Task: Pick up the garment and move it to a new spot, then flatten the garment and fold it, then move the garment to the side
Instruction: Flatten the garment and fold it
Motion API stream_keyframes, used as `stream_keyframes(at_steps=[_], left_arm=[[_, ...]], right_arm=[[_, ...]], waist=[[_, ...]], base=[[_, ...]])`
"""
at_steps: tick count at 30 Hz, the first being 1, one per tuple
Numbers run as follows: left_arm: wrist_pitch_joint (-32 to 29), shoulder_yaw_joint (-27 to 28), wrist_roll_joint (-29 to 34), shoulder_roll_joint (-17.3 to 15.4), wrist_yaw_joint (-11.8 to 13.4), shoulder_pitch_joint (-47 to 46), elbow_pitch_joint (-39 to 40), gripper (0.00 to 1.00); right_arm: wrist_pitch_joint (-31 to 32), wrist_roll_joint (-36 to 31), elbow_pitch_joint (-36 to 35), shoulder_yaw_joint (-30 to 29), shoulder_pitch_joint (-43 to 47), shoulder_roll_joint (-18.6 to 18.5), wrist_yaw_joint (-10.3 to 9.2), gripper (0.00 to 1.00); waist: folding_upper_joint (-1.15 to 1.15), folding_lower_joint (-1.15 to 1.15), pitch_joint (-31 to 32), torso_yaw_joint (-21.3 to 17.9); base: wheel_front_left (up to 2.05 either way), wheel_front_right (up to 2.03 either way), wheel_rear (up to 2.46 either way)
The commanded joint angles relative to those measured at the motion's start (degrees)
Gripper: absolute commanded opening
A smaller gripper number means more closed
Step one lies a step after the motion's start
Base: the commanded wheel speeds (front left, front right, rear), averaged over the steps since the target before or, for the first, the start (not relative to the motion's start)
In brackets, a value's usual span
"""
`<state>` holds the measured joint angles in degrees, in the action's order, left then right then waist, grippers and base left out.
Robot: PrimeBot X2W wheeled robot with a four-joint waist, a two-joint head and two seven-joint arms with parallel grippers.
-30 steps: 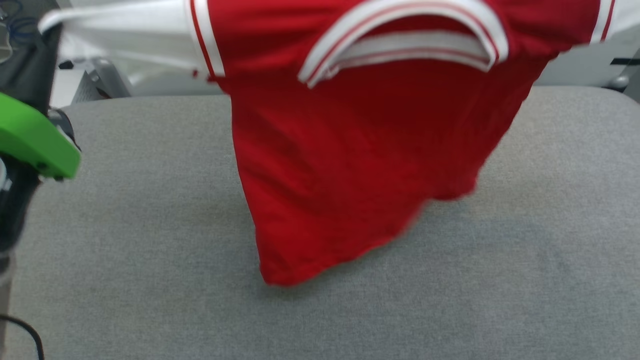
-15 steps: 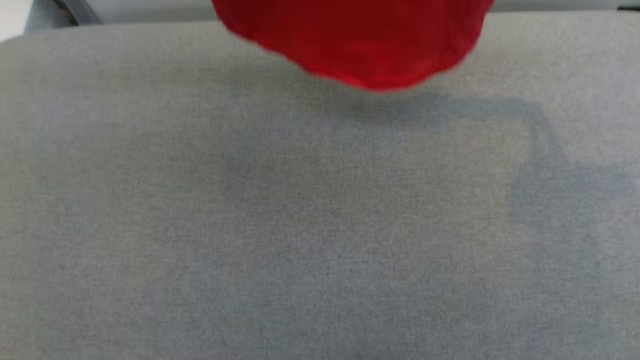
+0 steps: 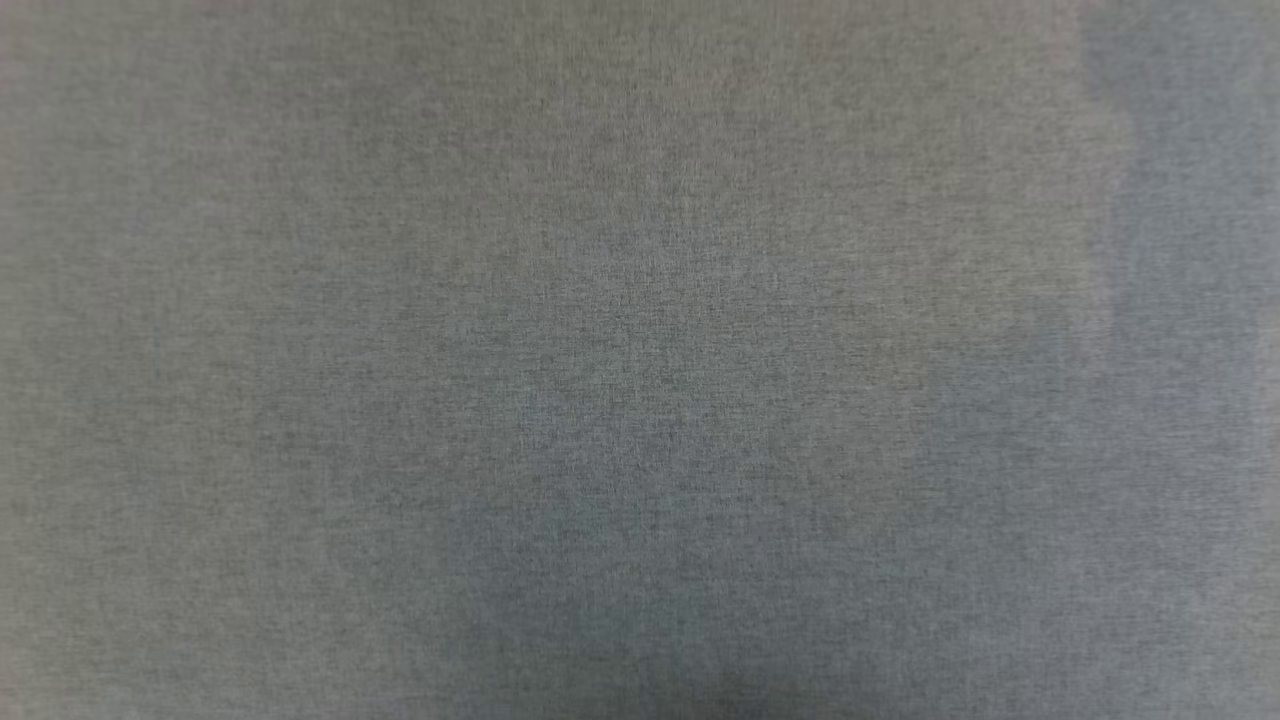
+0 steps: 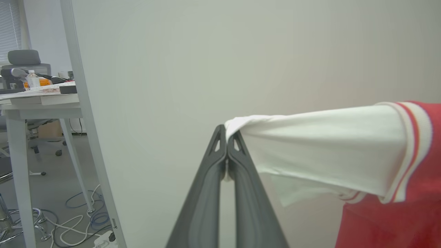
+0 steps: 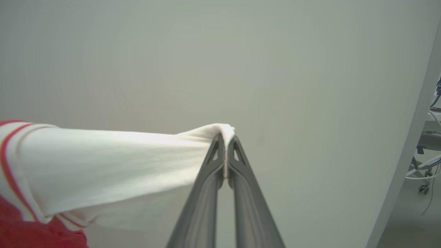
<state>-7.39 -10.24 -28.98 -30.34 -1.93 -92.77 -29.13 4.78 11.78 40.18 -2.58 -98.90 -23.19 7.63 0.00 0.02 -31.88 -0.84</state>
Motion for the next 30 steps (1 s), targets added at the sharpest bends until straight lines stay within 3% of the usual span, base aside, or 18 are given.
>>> stream_keyframes(at_steps=[1, 13, 22, 30], left_arm=[[1.72, 0.45, 0.58, 0.02, -0.27, -1.57, -2.30, 0.00], [11.58, -2.41, -0.56, 4.97, -3.67, 3.23, -13.19, 0.00], [15.38, -4.59, -3.12, 8.09, -4.75, 18.44, -14.58, 0.00], [15.30, -6.32, -5.71, 10.36, -5.01, 34.55, -15.35, 0.00]], right_arm=[[-1.63, -0.79, 1.56, -0.67, -1.30, -0.35, -0.14, 0.00], [-8.46, 0.76, 11.93, 2.03, 3.14, 0.62, -0.14, 0.00], [-11.05, 6.80, 14.31, 7.26, 16.55, -0.21, -0.14, 0.00], [-8.68, 15.13, 13.56, 13.29, 32.46, -0.92, -0.14, 0.00]], waist=[[0.00, -0.02, -4.78, 0.28], [0.00, -0.02, -3.63, 1.12], [0.00, -0.02, 3.02, 1.58], [0.00, -0.02, 10.03, 1.73]], base=[[0.00, 0.00, 0.00], [0.00, 0.00, 0.00], [0.00, 0.00, 0.00], [0.00, 0.00, 0.00]])
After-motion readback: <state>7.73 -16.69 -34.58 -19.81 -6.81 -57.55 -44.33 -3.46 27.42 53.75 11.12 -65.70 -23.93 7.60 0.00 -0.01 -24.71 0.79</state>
